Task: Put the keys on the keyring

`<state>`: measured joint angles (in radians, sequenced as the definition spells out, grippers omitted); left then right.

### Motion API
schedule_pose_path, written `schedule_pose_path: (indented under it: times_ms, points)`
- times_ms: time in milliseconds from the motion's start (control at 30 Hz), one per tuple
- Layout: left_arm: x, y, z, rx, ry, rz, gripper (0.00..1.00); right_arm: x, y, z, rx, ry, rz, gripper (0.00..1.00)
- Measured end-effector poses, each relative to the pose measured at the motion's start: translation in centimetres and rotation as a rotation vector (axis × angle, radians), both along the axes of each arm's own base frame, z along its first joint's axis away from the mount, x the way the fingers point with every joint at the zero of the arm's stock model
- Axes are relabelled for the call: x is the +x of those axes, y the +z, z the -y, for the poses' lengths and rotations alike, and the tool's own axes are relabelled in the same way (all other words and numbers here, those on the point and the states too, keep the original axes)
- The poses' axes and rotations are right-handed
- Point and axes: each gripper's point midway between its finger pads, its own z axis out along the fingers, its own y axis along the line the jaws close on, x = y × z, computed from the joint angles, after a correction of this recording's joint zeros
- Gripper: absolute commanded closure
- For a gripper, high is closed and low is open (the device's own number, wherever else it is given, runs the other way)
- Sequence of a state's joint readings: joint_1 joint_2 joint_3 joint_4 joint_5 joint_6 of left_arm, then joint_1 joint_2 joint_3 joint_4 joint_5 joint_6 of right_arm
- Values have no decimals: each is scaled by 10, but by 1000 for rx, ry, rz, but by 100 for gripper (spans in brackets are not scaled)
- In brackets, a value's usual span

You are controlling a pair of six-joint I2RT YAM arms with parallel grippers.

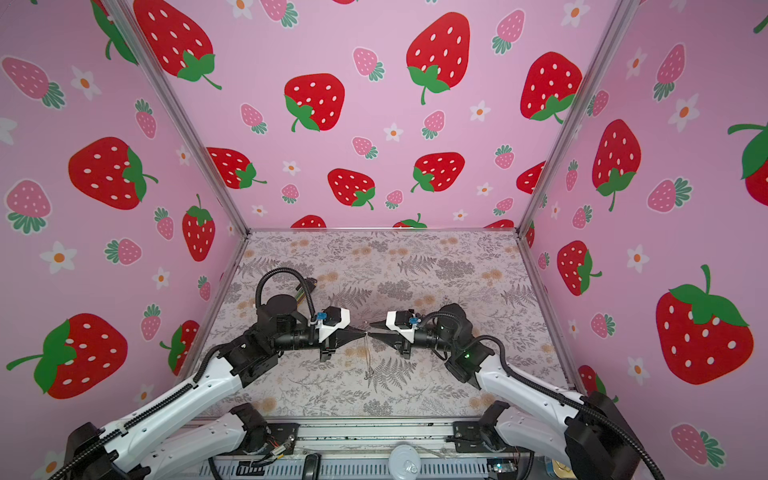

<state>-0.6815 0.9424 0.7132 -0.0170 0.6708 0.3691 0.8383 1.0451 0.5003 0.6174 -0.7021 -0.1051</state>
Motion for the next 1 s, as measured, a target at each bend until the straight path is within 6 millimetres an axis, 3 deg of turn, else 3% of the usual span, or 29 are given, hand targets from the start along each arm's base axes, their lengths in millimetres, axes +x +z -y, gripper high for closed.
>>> schedule_pose_path:
  times_ms: [367,667,1000]
  points:
    - [-5,5,1,109,7,91,100,-1,-12,1,-50,-2,7,80]
    - [-6,-6,3,153,8,87,100,-3,-11,0,-49,16,4,76]
    - [-2,-2,-1,156,39,113,100,2,-19,0,-91,-11,6,76]
